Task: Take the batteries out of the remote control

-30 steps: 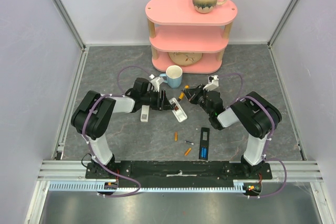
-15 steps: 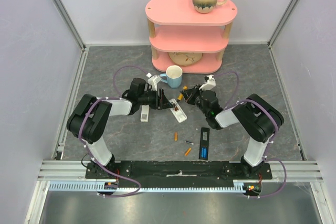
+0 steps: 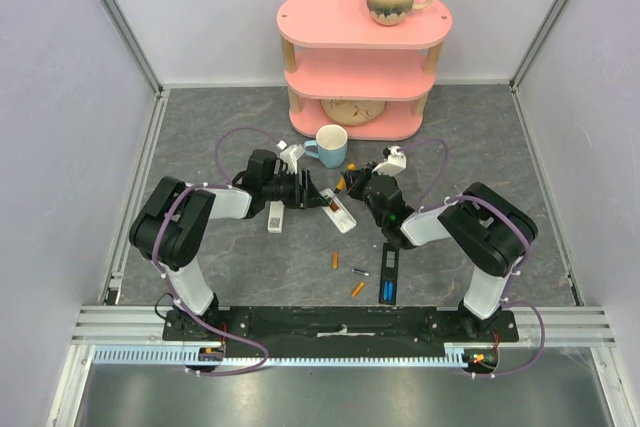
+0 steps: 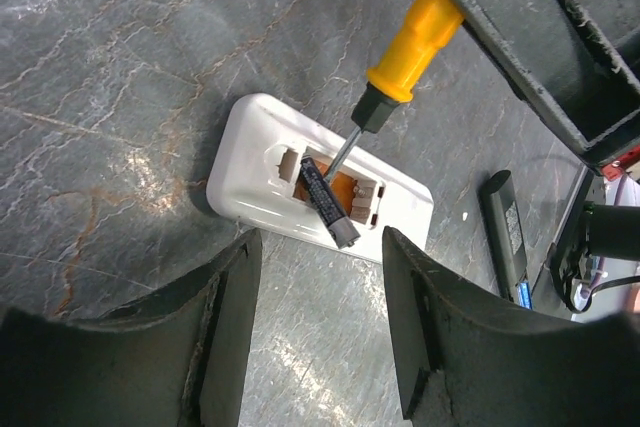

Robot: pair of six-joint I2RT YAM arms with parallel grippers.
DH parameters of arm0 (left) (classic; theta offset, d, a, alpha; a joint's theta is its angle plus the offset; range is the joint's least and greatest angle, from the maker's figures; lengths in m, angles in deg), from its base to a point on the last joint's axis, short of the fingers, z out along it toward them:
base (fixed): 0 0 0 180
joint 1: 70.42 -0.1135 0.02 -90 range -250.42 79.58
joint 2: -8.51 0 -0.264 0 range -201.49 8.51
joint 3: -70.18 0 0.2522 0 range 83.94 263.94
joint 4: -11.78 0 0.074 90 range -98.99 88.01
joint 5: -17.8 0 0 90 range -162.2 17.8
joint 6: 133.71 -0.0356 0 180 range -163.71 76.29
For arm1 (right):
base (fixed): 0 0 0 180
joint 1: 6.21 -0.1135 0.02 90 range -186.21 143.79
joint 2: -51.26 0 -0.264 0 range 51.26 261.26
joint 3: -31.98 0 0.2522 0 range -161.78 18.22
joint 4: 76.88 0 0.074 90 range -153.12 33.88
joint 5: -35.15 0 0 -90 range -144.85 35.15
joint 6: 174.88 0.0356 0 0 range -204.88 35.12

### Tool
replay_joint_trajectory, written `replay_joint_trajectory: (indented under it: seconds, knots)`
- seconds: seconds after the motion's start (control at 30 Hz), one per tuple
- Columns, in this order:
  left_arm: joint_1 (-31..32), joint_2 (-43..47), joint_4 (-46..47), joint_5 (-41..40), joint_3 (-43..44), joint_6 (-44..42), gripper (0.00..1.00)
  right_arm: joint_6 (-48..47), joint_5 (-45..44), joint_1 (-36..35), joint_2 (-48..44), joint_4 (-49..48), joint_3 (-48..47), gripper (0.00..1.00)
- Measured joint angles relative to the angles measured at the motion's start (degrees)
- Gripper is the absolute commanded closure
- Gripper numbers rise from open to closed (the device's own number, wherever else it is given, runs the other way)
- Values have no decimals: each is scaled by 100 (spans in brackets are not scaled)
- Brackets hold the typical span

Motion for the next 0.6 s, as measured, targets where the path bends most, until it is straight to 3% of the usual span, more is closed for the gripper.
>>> replay_joint_trajectory:
  seconds: [0.6]
  knots:
    - [-46, -94, -50, 70, 13, 109, 43, -173, -968, -407, -313, 662, -92, 100]
